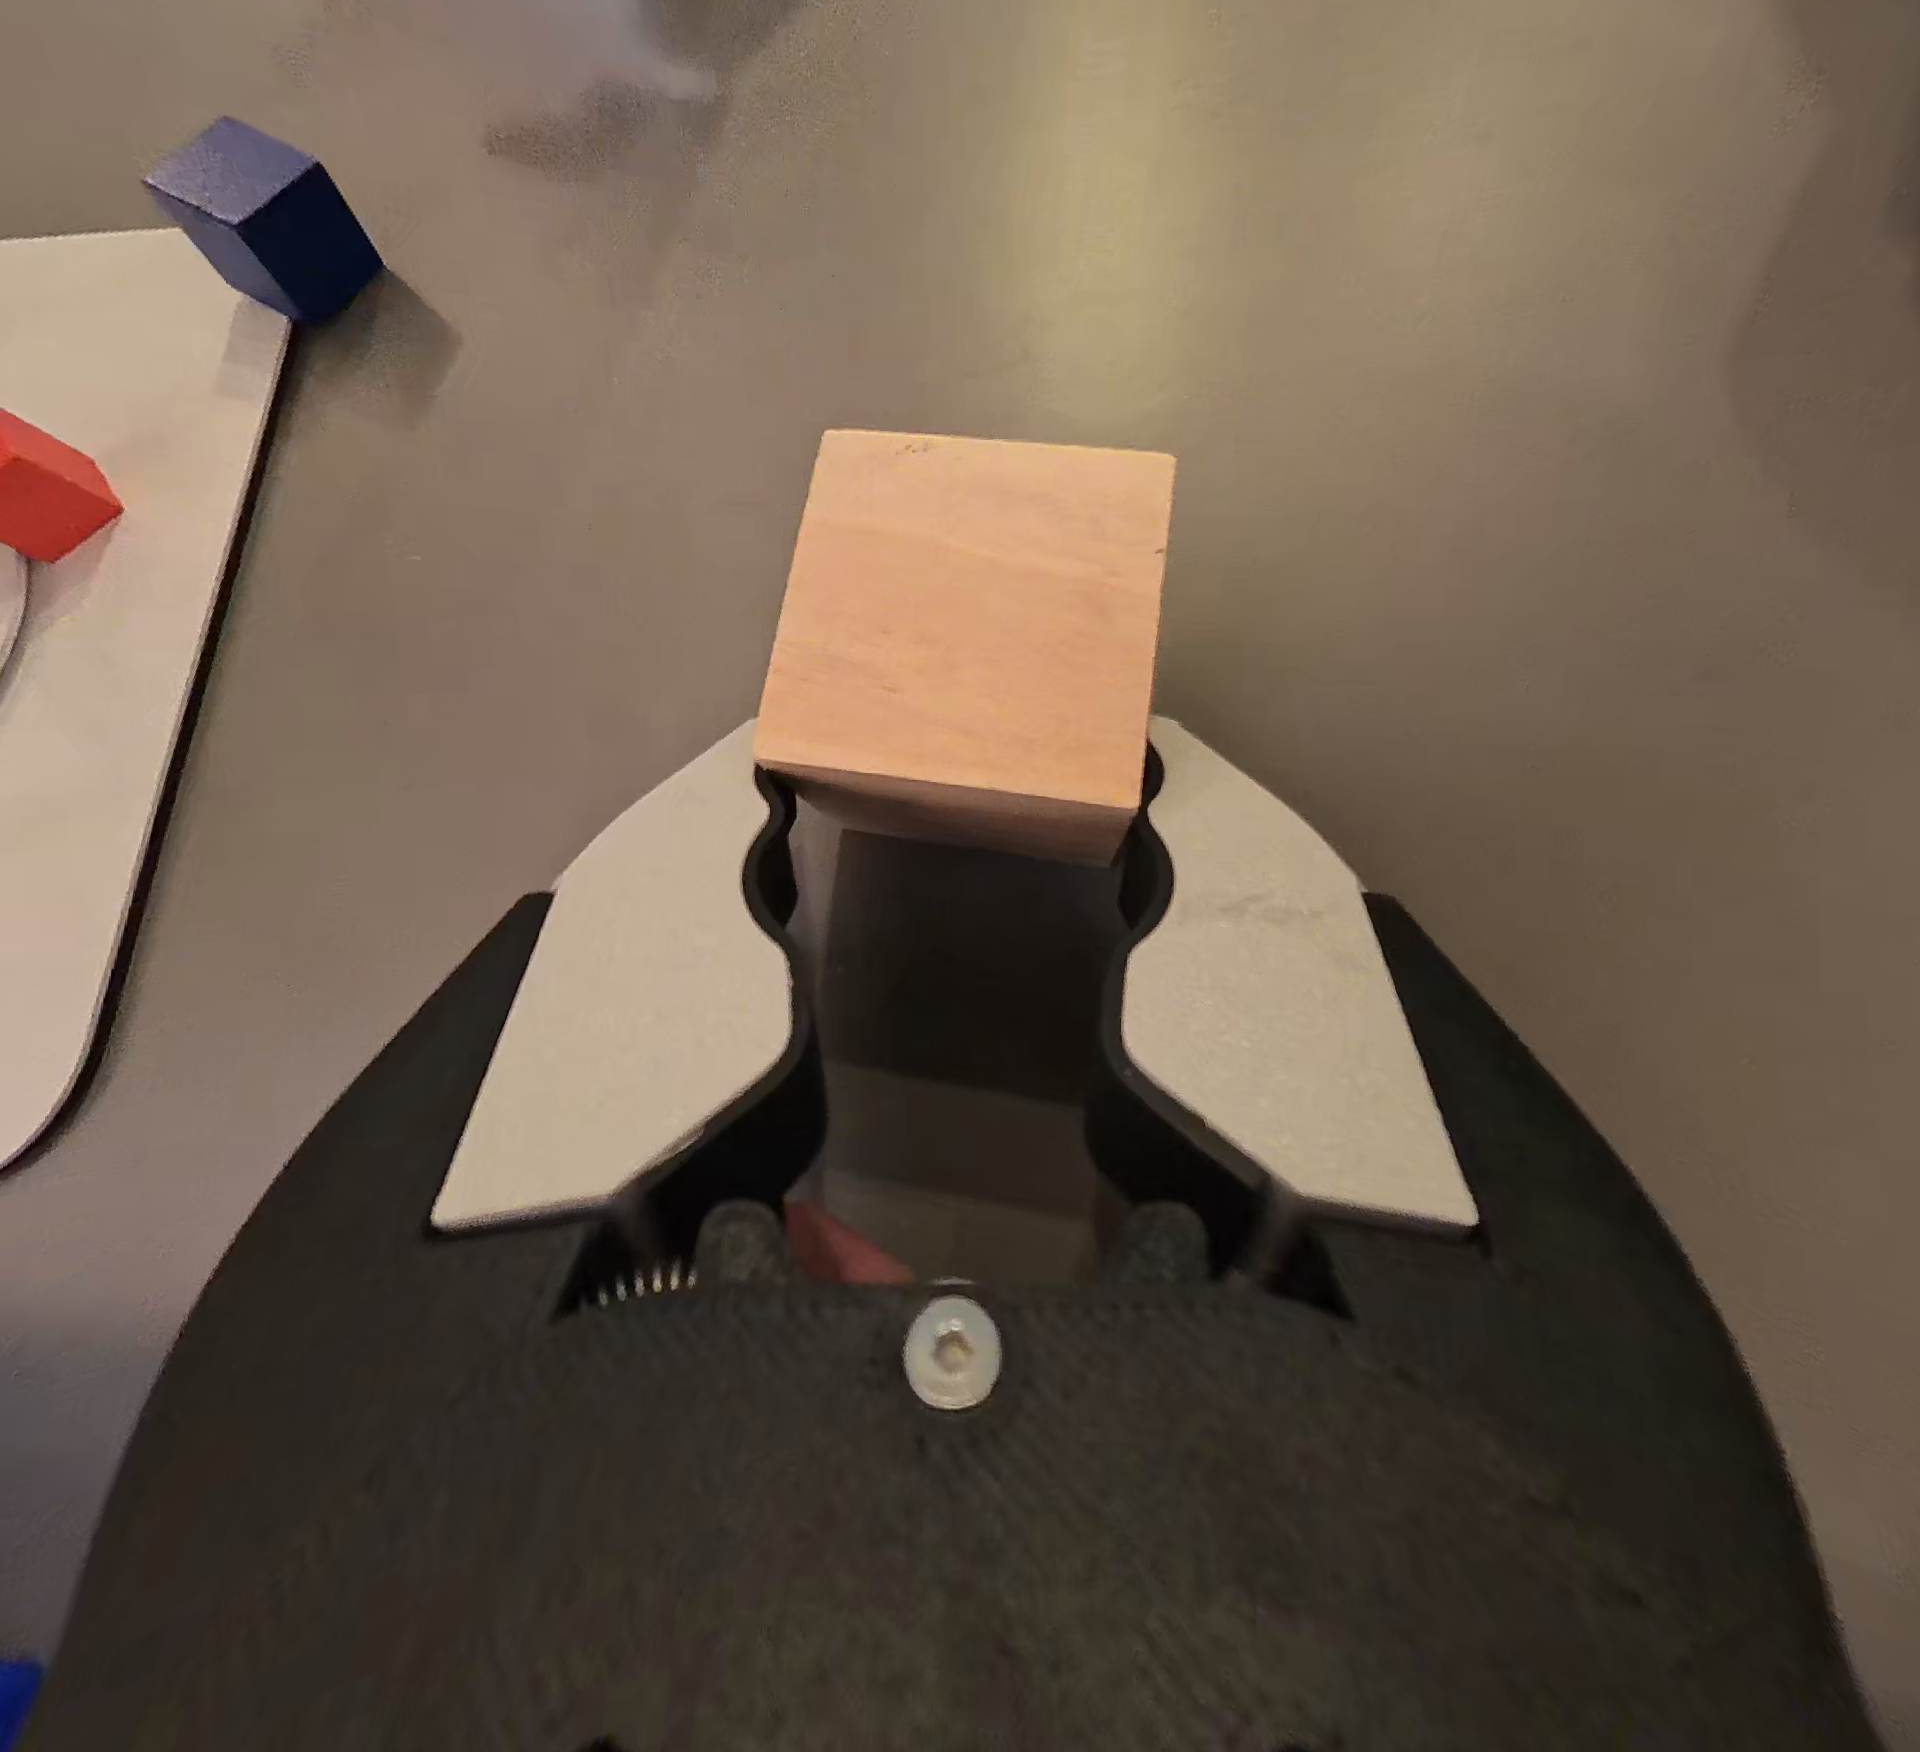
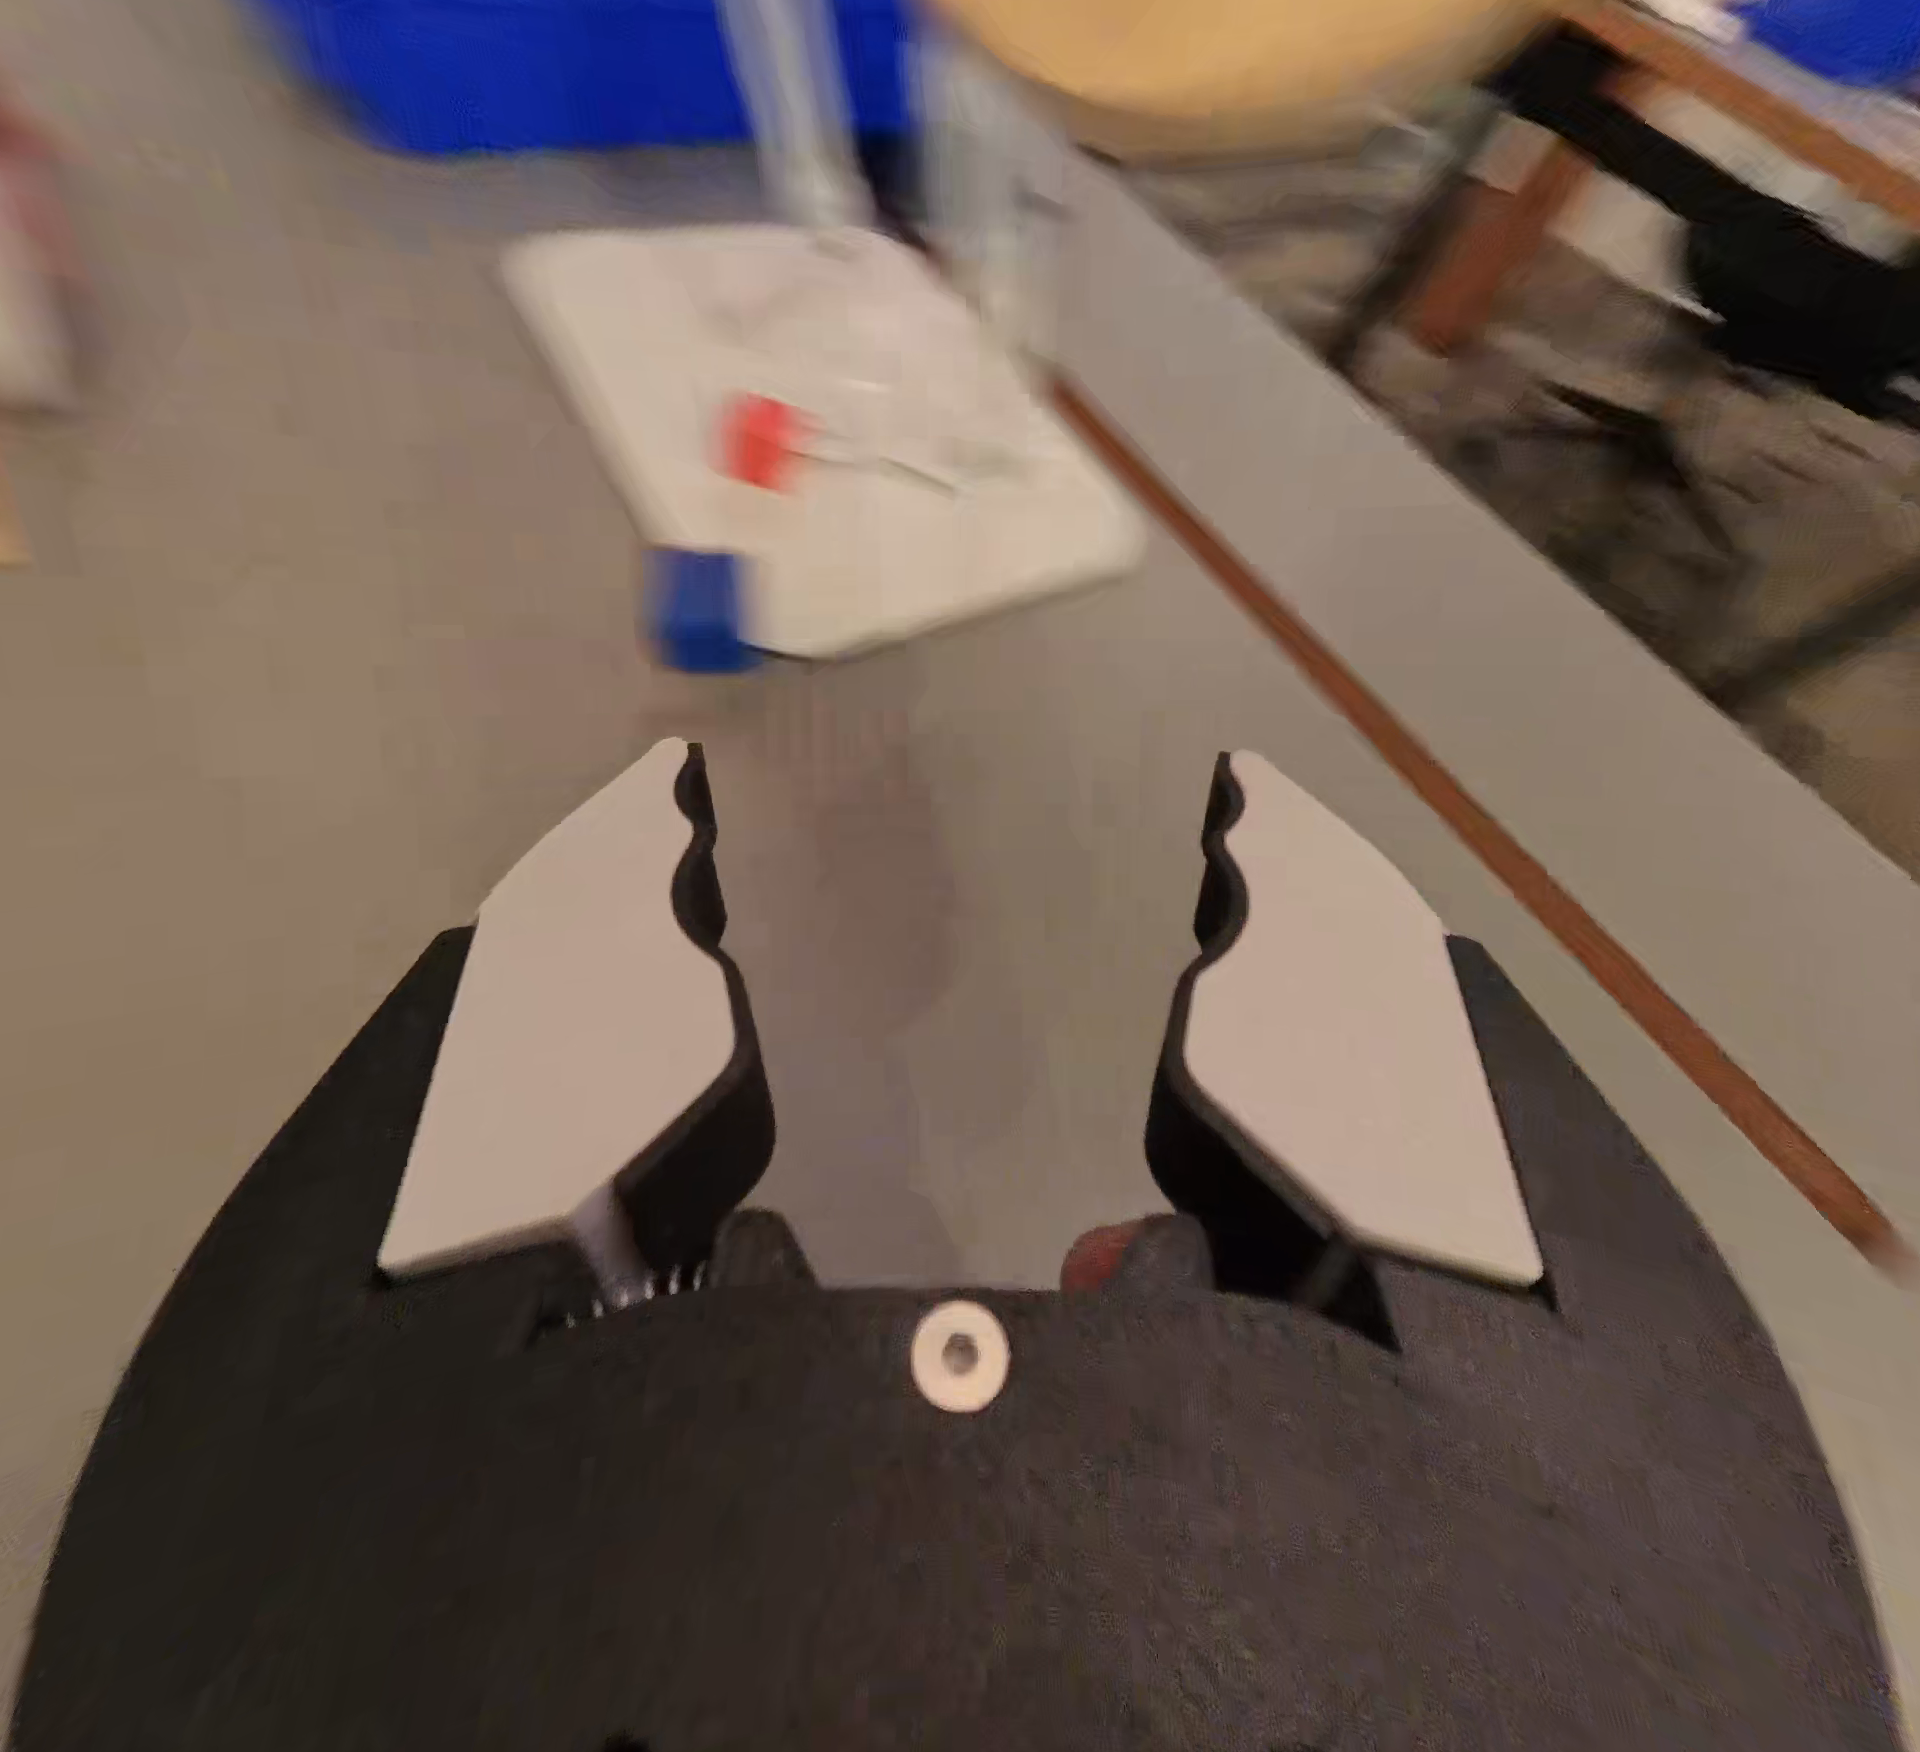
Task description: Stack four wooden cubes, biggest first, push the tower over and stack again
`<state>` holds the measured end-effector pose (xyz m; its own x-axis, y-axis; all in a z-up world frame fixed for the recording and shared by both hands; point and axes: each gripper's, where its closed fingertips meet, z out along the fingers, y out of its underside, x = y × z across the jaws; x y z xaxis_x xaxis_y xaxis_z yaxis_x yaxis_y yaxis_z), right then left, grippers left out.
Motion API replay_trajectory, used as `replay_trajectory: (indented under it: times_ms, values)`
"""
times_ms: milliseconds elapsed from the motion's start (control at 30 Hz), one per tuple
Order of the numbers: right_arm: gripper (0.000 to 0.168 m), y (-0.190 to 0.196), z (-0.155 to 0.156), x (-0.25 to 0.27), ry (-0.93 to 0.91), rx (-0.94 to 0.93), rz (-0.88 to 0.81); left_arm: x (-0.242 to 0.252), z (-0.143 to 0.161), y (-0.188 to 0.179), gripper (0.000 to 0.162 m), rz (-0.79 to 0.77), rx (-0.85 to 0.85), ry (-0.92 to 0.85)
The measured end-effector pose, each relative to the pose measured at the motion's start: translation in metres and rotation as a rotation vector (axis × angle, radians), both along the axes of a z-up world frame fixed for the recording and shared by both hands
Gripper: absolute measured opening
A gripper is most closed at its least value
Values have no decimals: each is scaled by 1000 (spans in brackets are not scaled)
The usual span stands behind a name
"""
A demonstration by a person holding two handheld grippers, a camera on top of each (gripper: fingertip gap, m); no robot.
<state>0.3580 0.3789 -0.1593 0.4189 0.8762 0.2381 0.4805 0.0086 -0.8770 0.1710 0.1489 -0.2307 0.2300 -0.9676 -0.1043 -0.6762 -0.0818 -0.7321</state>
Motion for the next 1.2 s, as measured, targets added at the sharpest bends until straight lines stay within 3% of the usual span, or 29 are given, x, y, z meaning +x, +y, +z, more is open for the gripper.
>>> replay_trajectory:
  times_ms: [100, 233, 433, 500, 567, 700, 867, 1067, 1200]
  values:
    - [86, 53, -2, 59, 6, 21, -255, 0, 0, 0, 61, 0, -1, 0]
    - [86, 76, -30, 86, -63, -77, -300, 0, 0, 0, 61, 0, -2, -1]
    - [87, 84, -62, 82, -129, -224, -391, 0, 0, 0, 61, 1, -3, -1]
    - [80, 86, -62, 76, -118, -236, -427, 0, 0, 0, 61, 1, -3, -1]
    - [58, 89, -64, 75, -143, -260, -478, 0, 0, 0, 61, 2, -2, -1]
    - [56, 87, -64, 66, -169, -251, -451, 0, 0, 0, 61, 3, 0, 0]
    - [53, 45, -29, 22, -74, -196, -145, 0, 0, 1, 61, 3, 1, 0]
    - [52, -88, 32, -81, -40, -147, 403, 0, 0, 1, 61, 4, 1, 0]
    - [52, -184, 35, -141, -91, -176, 714, 0, 0, 1, 61, 7, 1, 0]
